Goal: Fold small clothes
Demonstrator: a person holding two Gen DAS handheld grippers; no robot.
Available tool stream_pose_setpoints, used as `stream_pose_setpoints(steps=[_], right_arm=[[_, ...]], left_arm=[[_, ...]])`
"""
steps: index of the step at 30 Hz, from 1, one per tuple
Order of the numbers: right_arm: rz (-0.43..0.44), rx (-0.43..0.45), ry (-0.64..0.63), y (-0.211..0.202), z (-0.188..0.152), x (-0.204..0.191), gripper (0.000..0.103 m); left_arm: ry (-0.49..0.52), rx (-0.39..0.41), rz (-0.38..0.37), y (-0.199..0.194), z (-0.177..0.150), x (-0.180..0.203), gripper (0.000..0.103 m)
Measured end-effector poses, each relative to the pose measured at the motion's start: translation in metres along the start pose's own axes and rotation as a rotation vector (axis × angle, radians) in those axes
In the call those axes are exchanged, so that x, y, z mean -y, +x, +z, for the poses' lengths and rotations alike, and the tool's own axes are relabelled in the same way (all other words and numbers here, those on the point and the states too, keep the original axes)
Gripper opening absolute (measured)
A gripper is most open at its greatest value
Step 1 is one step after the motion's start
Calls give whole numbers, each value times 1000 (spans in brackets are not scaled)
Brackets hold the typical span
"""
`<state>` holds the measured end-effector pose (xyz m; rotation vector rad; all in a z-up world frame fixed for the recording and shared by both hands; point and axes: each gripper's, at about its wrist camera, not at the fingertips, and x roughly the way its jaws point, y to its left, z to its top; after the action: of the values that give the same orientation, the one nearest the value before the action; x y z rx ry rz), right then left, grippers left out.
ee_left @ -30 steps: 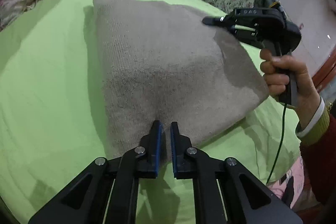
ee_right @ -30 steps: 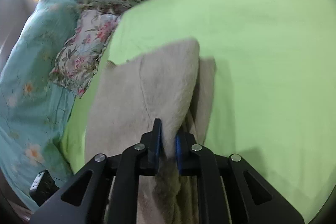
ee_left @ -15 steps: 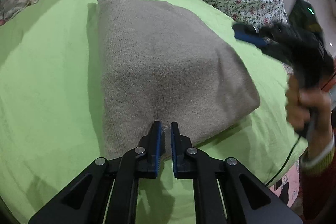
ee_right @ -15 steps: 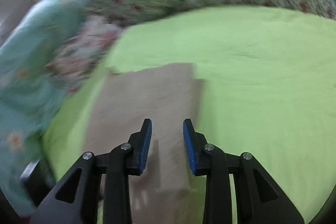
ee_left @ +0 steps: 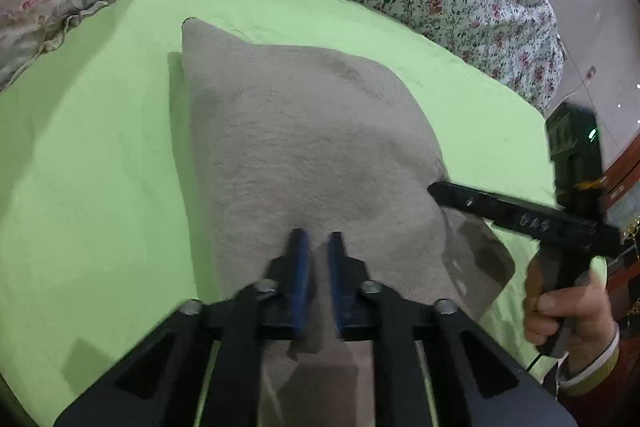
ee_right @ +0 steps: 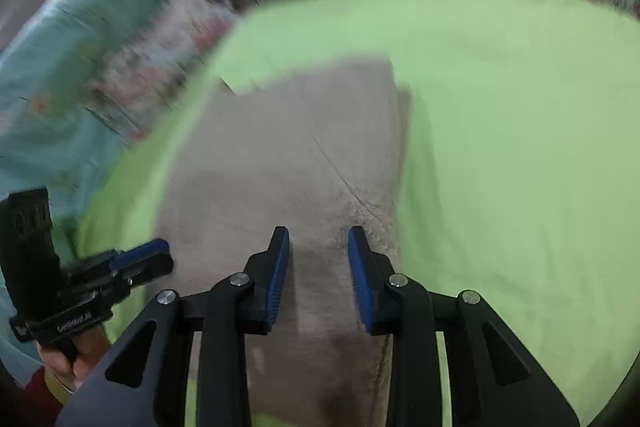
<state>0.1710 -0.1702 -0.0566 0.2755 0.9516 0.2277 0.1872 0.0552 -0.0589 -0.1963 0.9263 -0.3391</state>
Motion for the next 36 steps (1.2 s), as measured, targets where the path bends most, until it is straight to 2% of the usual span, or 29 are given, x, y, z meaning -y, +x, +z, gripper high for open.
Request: stream_pose_setpoints(steps=[3,8,12,14,16,18,19,22,25,30,33,35,36], right_arm=[[53,30,39,-3,-3,10,29],[29,33,17,-18,-14,1,31],[-11,35,-10,-44,-42,-9,32],[-51,29,-36,-52,-59,-15,32],[-83,17,-55,-55,-73,-17,32],[-158,2,-82,-49,-87,-15,32],[-187,-3,-80,-47,-91,-14,37],[-145,-7,8,-46,-94,1,39],[-178,4,-12,-52,-98,-5,39],[-213,5,-32,-55,-105,-10,40],[-246,12,-31,-61,-111,-13,45],[-266,19,-31,-64,-116,-15,47],[-269,23,-26,-67,-119,-15,47]], left_arm=[[2,-12,10,0,3,0,7],[27,27,40,-13,-10,11,7],[48,53,25,-43,-42,25,11],[54,49,20,-51,-61,28,19],[57,30,17,-51,-81,29,22],[62,-1,37,-40,-93,28,21],[54,-9,34,-36,-97,27,21],[46,0,33,-38,-100,28,22],[51,-3,48,-37,-103,31,22],[44,-8,54,-37,-103,33,31],[54,-9,66,-42,-106,36,41],[56,-4,87,-48,-110,37,58],[58,3,105,-51,-112,37,62]])
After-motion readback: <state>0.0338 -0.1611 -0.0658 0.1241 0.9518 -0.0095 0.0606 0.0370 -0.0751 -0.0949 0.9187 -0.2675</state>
